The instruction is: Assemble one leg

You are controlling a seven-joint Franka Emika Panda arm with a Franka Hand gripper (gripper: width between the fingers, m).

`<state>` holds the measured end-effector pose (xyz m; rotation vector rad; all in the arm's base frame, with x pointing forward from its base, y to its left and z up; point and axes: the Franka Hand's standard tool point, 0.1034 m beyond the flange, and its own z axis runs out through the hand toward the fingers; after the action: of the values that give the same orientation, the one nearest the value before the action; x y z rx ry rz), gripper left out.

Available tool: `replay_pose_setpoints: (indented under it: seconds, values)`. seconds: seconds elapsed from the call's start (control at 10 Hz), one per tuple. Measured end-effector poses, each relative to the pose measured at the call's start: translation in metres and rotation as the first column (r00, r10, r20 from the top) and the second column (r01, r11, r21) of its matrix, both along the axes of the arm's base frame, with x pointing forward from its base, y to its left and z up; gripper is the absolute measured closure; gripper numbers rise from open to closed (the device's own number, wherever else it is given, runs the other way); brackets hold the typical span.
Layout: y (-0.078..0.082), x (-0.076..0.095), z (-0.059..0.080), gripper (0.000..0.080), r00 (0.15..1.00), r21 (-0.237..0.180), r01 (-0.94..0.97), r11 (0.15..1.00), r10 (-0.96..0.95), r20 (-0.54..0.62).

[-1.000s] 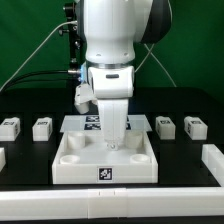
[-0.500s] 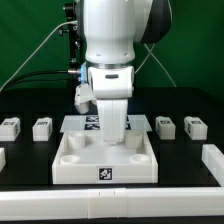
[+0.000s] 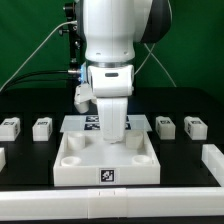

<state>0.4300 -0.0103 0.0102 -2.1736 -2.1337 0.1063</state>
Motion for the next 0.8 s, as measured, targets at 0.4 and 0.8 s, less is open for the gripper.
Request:
replay_pose_setpoints:
  seconds: [0.4,0.8]
  values:
    - [0.004,0.007,0.002,0.0726,1.000,0.001,-0.002,1.000,0.002,0.010]
    - [0.033,0.027,-0.001,0.0726,1.000,0.011,-0.009,1.000,0.009,0.028]
